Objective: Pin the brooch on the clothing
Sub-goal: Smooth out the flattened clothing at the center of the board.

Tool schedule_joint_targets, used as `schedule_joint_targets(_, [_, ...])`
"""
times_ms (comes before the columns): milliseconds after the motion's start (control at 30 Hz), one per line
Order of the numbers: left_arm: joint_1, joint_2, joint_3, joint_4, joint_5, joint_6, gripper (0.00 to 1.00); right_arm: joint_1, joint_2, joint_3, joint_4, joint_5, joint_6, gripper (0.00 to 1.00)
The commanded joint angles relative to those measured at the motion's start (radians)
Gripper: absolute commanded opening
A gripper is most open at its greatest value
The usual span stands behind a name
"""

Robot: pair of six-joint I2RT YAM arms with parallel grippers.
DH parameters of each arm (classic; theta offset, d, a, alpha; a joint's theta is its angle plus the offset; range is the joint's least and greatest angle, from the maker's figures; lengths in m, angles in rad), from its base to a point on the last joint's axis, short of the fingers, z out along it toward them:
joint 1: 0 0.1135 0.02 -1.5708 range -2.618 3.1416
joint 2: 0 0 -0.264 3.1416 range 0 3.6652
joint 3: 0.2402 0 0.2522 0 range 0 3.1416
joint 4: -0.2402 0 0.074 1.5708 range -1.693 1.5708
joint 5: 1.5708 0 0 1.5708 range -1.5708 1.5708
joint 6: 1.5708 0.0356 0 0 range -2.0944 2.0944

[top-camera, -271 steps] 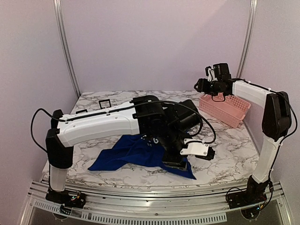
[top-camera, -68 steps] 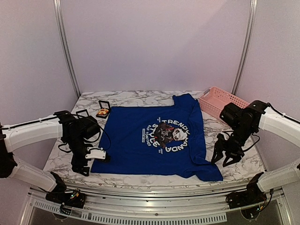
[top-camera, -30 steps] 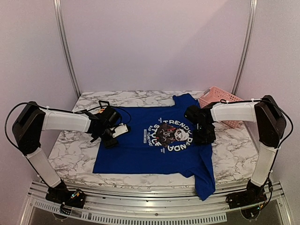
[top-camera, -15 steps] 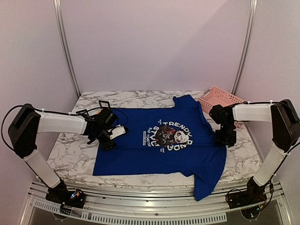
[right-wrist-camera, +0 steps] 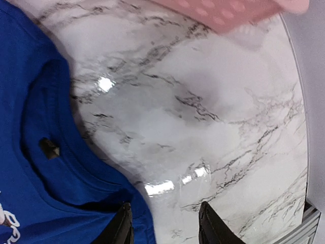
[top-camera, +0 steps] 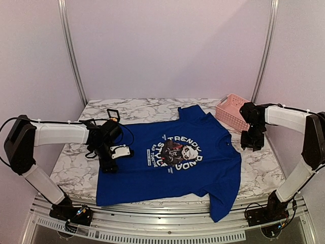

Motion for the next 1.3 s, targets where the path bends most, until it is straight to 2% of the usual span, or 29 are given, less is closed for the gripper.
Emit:
schedule_joint_targets(0, [0.060,0.059,0.154,-0.159,0.107,0.020,0.80,0.091,0.019,0.150,0.053,-0.039,-0.090,0.41])
schedule_joint_targets(133, [0.123,0.158,0.346,-0.088,0.059,-0.041,0.75,0.192,0.127,0.294,0.147,-0.052,-0.164,0.34])
schedule_joint_targets(300, [0.133,0.315,0.514,0.028,-0.079,-0.088,0.57,0.200,0.319,0.425,0.263,-0.103,-0.212,0.13])
schedule_joint_targets(433, [0.132,0.433,0.595,0.107,-0.157,-0.106,0.47,0.200,0.451,0.491,0.288,-0.131,-0.218,0.01])
schedule_joint_targets(567, [0.133,0.541,0.667,0.170,-0.217,-0.101,0.43,0.200,0.546,0.525,0.284,-0.127,-0.201,0.00])
schedule_joint_targets(767, [0.132,0.684,0.767,0.188,-0.290,-0.070,0.42,0.182,0.613,0.476,0.255,-0.043,-0.153,0.00])
schedule_joint_targets(933, [0.135,0.764,0.837,0.216,-0.345,-0.024,0.43,0.161,0.589,0.394,0.250,0.033,-0.119,0.00])
schedule_joint_targets(1067, [0.136,0.823,0.924,0.207,-0.359,-0.005,0.43,0.142,0.546,0.338,0.277,0.028,-0.116,0.00])
schedule_joint_targets(1267, [0.136,0.884,1.041,0.191,-0.382,0.009,0.44,0.139,0.544,0.400,0.298,0.009,-0.182,0.00])
